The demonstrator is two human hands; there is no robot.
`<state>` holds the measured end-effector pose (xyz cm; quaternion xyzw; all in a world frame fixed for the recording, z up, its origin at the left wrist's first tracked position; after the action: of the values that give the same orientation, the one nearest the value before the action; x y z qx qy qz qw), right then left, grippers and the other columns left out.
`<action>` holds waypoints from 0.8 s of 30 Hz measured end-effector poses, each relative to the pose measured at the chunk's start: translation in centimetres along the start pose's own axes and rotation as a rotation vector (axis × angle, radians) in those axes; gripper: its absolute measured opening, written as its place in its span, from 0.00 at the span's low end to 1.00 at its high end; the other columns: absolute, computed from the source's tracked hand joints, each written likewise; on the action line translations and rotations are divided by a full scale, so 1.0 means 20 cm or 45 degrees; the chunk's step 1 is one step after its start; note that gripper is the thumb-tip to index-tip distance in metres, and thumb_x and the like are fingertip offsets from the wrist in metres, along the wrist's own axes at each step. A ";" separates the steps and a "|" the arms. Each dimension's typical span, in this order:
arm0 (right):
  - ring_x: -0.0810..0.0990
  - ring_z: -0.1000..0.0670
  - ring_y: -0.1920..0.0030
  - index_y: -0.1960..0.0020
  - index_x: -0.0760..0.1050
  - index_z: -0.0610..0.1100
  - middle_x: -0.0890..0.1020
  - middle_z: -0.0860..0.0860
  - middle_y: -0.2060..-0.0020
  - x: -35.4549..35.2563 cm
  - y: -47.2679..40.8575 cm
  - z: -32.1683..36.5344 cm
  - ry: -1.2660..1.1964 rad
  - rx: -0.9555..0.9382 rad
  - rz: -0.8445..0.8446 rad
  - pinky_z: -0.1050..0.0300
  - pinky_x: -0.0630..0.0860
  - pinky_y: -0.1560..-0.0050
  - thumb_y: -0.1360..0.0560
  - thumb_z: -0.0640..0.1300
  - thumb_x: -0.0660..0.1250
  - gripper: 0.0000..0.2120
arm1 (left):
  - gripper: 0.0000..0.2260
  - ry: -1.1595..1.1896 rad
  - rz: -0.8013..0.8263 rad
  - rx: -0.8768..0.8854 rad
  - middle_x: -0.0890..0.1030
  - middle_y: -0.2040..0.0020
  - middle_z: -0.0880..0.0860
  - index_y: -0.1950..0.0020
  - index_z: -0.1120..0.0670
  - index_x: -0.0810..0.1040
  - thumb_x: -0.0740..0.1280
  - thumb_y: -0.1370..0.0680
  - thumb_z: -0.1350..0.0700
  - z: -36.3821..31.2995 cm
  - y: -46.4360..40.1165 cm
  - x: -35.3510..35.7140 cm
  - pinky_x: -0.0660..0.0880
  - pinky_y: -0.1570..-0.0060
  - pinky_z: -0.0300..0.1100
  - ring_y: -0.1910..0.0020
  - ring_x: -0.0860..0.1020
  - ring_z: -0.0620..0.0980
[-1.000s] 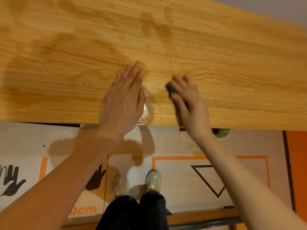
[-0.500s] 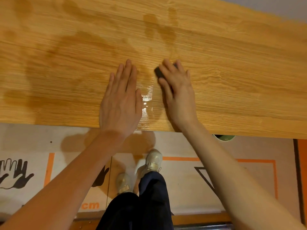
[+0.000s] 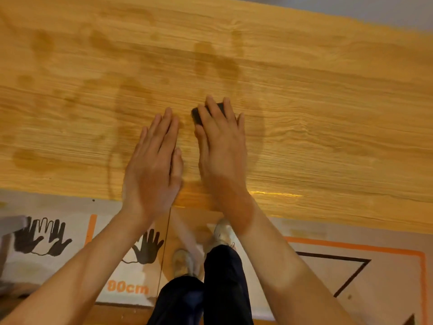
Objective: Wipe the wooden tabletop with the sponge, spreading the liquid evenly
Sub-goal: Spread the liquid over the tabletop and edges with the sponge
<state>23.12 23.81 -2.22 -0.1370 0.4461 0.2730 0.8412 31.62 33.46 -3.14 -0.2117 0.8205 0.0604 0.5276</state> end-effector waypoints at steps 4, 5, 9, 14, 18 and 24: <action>0.59 0.44 0.24 0.26 0.64 0.45 0.65 0.49 0.25 -0.03 0.32 -0.02 0.251 -0.140 0.068 0.41 0.55 0.24 0.22 0.40 0.59 0.24 | 0.24 0.030 0.063 -0.028 0.57 0.17 0.55 0.19 0.61 0.59 0.54 0.15 0.56 0.01 0.01 0.00 0.50 0.19 0.48 0.17 0.53 0.52; 0.58 0.45 0.23 0.25 0.64 0.46 0.64 0.50 0.25 -0.07 0.37 -0.09 0.238 -0.164 0.076 0.40 0.55 0.24 0.22 0.39 0.60 0.25 | 0.24 0.025 0.062 -0.037 0.57 0.17 0.55 0.19 0.61 0.60 0.54 0.15 0.55 0.01 0.00 0.00 0.50 0.19 0.47 0.17 0.54 0.52; 0.52 0.47 0.22 0.25 0.63 0.44 0.63 0.50 0.25 -0.35 0.37 -0.44 0.064 0.215 -0.083 0.40 0.49 0.23 0.18 0.39 0.58 0.22 | 0.24 0.016 0.065 -0.051 0.58 0.17 0.54 0.19 0.60 0.60 0.54 0.15 0.56 0.01 0.00 0.01 0.54 0.19 0.53 0.18 0.55 0.52; 0.50 0.41 0.22 0.24 0.49 0.45 0.56 0.46 0.23 -0.20 0.19 -0.27 0.290 0.219 0.127 0.44 0.49 0.24 0.23 0.39 0.60 0.32 | 0.25 -0.024 0.094 -0.028 0.55 0.17 0.53 0.18 0.58 0.57 0.53 0.15 0.54 0.02 0.01 0.02 0.51 0.19 0.50 0.17 0.54 0.51; 0.45 0.46 0.21 0.22 0.54 0.46 0.53 0.49 0.21 -0.05 0.11 -0.01 0.142 -0.142 0.296 0.48 0.40 0.22 0.22 0.39 0.51 0.28 | 0.24 -0.050 0.110 -0.056 0.55 0.16 0.52 0.17 0.57 0.57 0.52 0.14 0.54 0.02 0.01 0.03 0.50 0.19 0.48 0.17 0.53 0.50; 0.57 0.44 0.23 0.26 0.63 0.44 0.64 0.47 0.25 -0.42 0.16 -0.54 0.217 0.156 0.017 0.43 0.54 0.23 0.19 0.40 0.59 0.21 | 0.24 -0.028 0.098 -0.051 0.55 0.16 0.52 0.18 0.58 0.58 0.53 0.14 0.53 0.02 0.01 0.02 0.49 0.19 0.46 0.17 0.53 0.50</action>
<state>10.03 18.46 -1.34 -0.1048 0.5327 0.2383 0.8053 31.79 33.58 -3.77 -0.1896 0.8209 0.0993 0.5294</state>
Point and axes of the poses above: each hand's wrist, its own y-axis away from the middle knuckle, its own x-axis out of the palm, z = x × y, the point moved 6 cm from there along -y, towards the middle knuckle
